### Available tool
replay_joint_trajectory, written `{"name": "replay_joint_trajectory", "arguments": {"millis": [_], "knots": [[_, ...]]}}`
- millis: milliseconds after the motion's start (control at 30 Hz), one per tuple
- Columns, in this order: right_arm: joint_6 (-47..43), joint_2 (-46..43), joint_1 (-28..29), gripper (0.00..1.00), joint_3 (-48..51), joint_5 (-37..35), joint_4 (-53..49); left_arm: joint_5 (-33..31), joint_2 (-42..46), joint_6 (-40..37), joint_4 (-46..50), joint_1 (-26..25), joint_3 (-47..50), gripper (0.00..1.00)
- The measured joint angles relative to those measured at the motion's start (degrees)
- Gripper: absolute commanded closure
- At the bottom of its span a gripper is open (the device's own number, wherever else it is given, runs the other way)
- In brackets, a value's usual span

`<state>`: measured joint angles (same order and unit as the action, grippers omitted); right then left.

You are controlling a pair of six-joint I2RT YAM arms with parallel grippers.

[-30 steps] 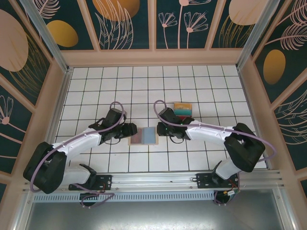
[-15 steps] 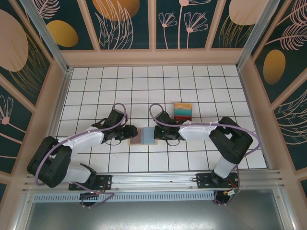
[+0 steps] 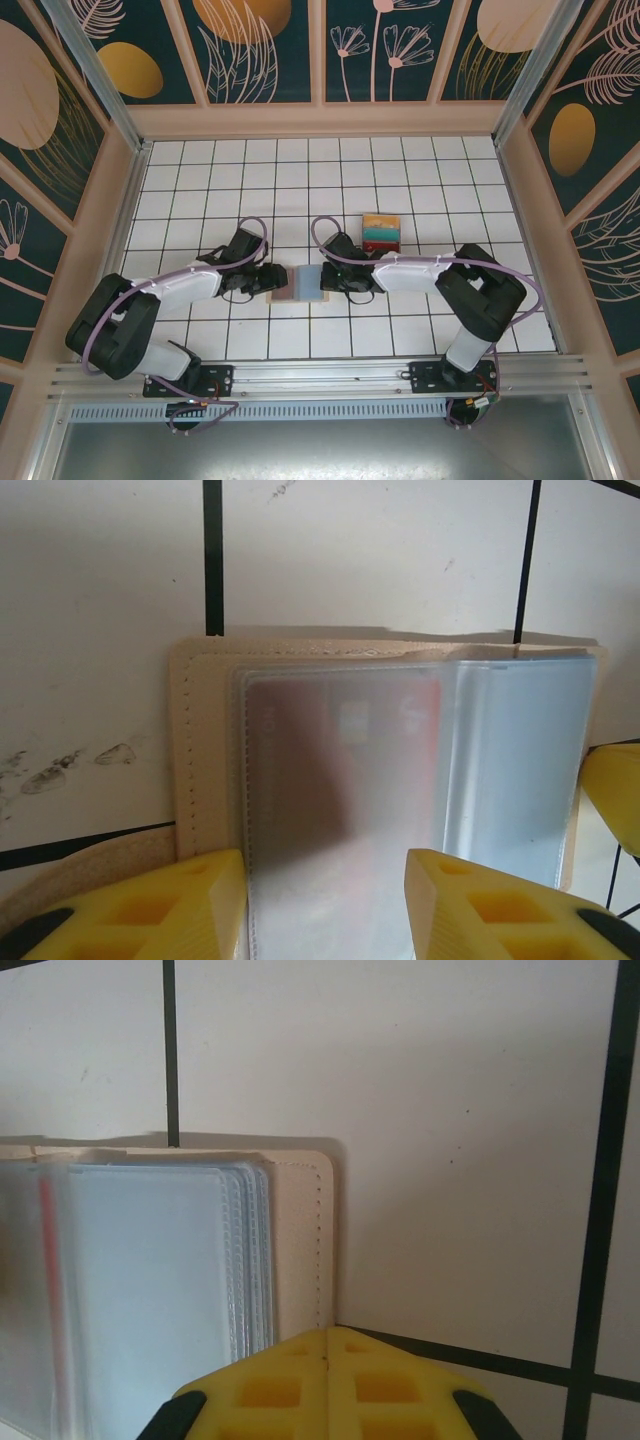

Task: Take the credit cards out of the card holder

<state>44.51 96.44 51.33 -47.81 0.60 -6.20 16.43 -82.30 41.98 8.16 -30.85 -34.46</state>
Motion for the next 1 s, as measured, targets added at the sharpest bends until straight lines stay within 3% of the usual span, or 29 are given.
{"name": "replay_joint_trajectory", "arguments": {"millis": [500, 600, 800, 1000], "knots": [[0.72, 0.07, 0.0, 0.94, 0.0, 0.02, 0.02, 7.17, -1.07, 0.09, -5.11, -1.01, 0.0, 0.45], [0.85, 0.07, 0.02, 0.94, 0.0, 0.0, 0.02, 7.69, -1.07, 0.26, -5.44, -1.11, 0.0, 0.39], [0.85, 0.07, 0.04, 0.94, 0.0, -0.02, 0.02, 10.27, -0.98, 0.26, -6.95, -2.16, -0.5, 0.49], [0.85, 0.07, 0.04, 0.93, 0.0, -0.07, 0.02, 12.13, -1.38, 0.5, -8.87, -5.01, -3.58, 0.51]]}}
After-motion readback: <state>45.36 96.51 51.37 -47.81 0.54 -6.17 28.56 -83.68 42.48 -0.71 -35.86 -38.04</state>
